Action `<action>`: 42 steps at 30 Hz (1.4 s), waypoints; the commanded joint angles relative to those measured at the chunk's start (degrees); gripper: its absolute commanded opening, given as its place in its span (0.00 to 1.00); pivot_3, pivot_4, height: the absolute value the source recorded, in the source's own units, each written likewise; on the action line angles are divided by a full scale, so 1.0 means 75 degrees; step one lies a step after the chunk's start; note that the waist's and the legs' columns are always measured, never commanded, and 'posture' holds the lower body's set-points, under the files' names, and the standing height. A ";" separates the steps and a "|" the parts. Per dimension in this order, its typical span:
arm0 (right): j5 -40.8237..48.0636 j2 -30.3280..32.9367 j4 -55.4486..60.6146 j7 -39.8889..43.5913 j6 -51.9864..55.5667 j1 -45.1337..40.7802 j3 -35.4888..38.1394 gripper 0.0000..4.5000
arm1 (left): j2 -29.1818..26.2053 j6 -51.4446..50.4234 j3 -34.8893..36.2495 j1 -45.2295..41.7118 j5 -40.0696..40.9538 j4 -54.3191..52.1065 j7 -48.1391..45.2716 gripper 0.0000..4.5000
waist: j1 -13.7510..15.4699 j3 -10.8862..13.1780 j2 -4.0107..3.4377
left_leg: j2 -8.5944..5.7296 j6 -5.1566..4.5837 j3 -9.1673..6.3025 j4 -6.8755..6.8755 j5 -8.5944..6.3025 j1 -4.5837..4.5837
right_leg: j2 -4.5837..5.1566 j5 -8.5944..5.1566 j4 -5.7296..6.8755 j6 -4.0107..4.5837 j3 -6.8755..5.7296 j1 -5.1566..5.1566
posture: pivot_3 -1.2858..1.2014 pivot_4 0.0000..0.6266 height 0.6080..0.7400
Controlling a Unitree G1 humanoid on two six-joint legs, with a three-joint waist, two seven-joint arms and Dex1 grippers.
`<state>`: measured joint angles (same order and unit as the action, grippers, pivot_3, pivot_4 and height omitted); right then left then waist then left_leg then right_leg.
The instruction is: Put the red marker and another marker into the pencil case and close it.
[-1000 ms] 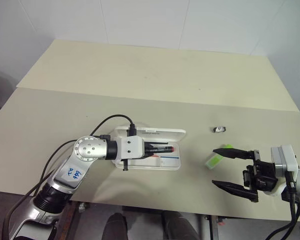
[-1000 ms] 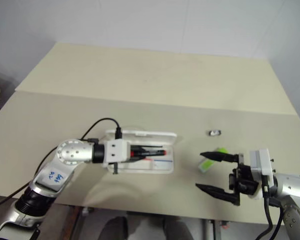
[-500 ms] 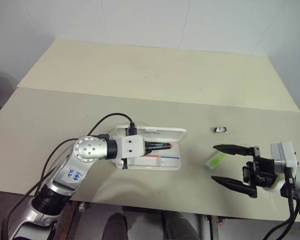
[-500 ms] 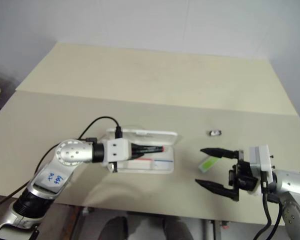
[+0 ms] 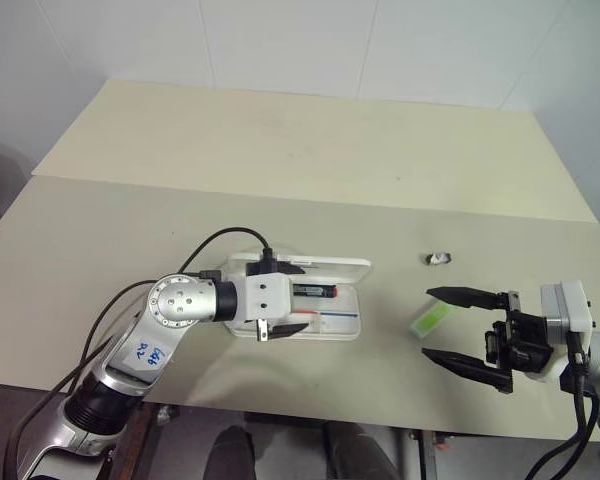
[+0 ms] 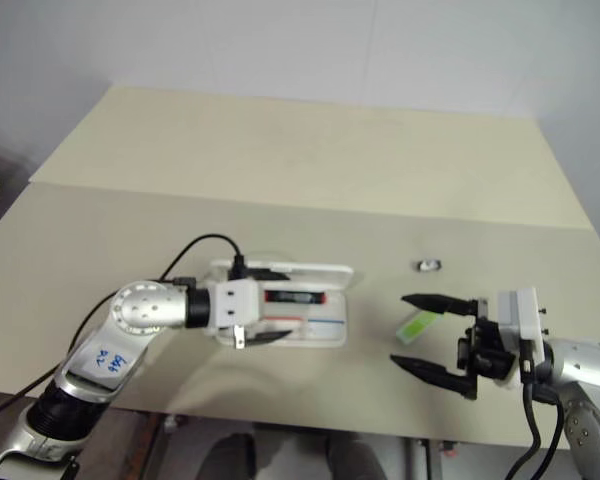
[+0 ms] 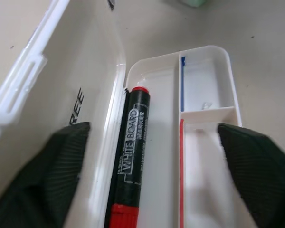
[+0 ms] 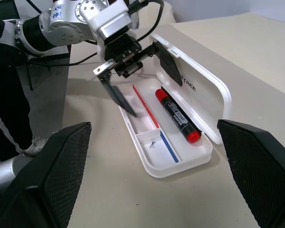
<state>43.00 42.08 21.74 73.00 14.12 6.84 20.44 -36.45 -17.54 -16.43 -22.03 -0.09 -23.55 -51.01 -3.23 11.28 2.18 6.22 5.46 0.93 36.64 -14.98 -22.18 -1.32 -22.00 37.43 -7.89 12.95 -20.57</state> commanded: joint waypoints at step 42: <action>-0.0428 -0.0868 0.1186 -0.5233 0.2275 0.1122 0.0575 1.00 | 0.0379 -0.0094 0.3697 0.1683 0.6528 -0.0492 -0.2726 0.99 | -0.0050 0.0001 -0.0002 | -0.0004 -0.0006 -0.0016 -0.0011 -0.0006 -0.0003 | 0.0000 -0.0008 -0.0003 0.0014 -0.0009 -0.0005 | 0.52 0.24 1.00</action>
<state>37.63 35.54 27.05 36.97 28.42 14.83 22.73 -33.47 -19.39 10.68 -8.68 47.91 -27.67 -70.94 -3.61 11.29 2.17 6.19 5.42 0.80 36.52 -15.02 -22.21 -1.33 -22.07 37.41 -7.78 12.88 -20.63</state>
